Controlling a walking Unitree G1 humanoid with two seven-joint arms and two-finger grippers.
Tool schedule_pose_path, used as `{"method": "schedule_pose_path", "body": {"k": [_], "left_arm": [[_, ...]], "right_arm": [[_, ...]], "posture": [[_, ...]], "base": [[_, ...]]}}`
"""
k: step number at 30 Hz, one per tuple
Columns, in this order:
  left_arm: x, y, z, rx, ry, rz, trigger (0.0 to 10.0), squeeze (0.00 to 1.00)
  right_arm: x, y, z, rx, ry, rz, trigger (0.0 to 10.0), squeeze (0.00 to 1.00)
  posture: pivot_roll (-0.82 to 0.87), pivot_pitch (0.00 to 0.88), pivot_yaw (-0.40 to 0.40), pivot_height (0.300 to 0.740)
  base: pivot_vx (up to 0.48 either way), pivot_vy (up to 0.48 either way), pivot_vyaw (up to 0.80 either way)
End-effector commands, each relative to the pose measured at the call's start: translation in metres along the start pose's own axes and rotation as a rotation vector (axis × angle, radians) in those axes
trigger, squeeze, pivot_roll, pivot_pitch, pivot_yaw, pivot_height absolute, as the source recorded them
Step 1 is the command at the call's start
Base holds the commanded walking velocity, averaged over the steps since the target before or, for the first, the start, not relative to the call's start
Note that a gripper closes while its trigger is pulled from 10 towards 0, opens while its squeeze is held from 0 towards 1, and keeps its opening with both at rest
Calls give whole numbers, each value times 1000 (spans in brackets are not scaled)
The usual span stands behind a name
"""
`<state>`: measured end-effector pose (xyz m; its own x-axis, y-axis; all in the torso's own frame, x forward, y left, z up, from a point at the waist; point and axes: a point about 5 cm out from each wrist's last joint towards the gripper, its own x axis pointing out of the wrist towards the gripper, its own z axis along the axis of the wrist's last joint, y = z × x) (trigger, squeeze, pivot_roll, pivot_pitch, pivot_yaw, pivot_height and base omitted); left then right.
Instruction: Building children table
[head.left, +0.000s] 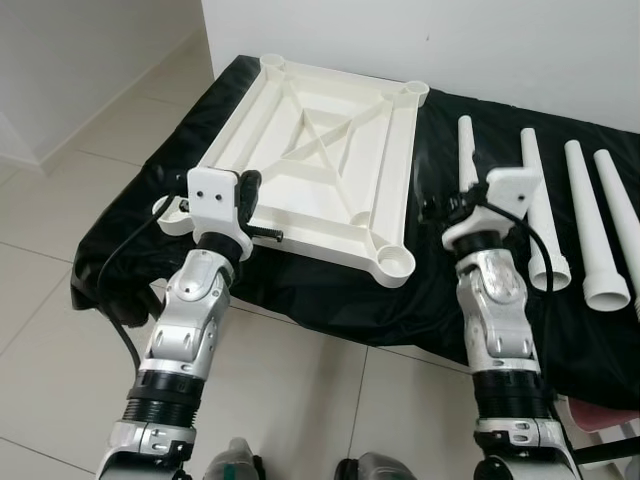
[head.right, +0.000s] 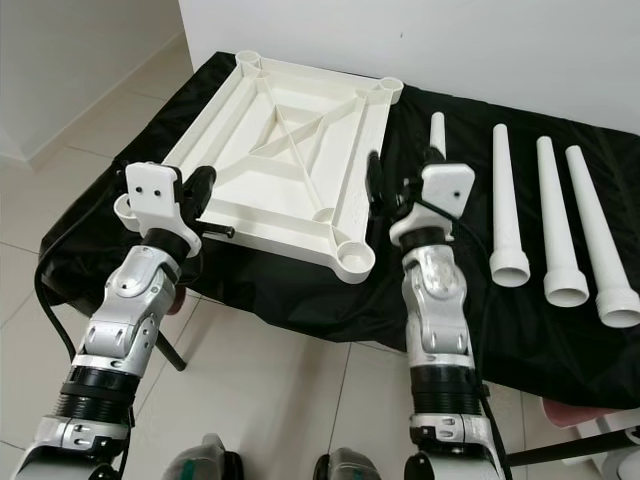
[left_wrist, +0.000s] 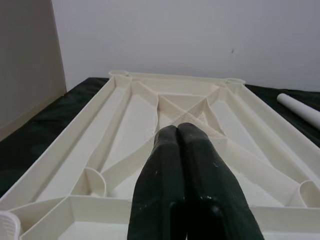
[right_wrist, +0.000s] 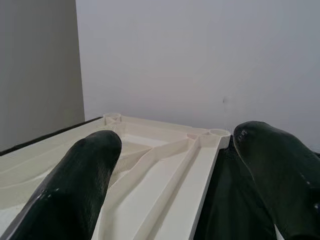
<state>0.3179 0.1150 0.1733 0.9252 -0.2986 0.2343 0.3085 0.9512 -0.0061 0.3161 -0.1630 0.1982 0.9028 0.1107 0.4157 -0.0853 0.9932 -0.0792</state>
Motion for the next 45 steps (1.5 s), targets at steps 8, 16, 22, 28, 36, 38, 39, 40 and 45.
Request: {"method": "schedule_pose_path", "body": {"k": [8,16,22,28,36,38,39,40,45], "left_arm": [[8,1,8,11,-11,62,10000,0],[14,16,15,60,-37,95,10000,0],[14,18,16,48,-43,97,10000,0],[11,12,17,24,-57,76,10000,0],[9,12,19,21,-71,77,10000,0],[10,13,20,22,-72,77,10000,0],[10,13,20,23,-74,78,10000,0],[10,14,21,23,-75,80,10000,0],[10,15,22,23,-79,85,10000,0]], "right_arm": [[1,-2,-6,19,35,-28,10000,0],[0,-4,-5,-4,6,-16,10000,0],[0,-6,-3,-8,-4,-14,10000,0],[-1,-10,-3,-18,-5,-15,10000,0],[-1,-8,-5,-10,-4,-16,10000,0],[-1,-8,-6,-8,-4,-15,10000,0],[0,-8,-6,-9,-3,-14,10000,0],[0,-9,-6,-11,-4,-14,10000,0],[1,-9,-5,-16,-6,-12,10000,0]], "posture": [[32,0,-32,740],[24,0,-34,740],[19,0,-36,740],[24,0,-43,740],[29,0,-47,740],[29,0,-47,740],[30,0,-48,740],[30,0,-48,740],[30,0,-49,740]], "base": [[0,0,-735],[0,0,-480],[0,0,0],[0,0,0],[129,0,0],[255,0,0],[255,0,0],[255,0,0],[252,0,0]]}}
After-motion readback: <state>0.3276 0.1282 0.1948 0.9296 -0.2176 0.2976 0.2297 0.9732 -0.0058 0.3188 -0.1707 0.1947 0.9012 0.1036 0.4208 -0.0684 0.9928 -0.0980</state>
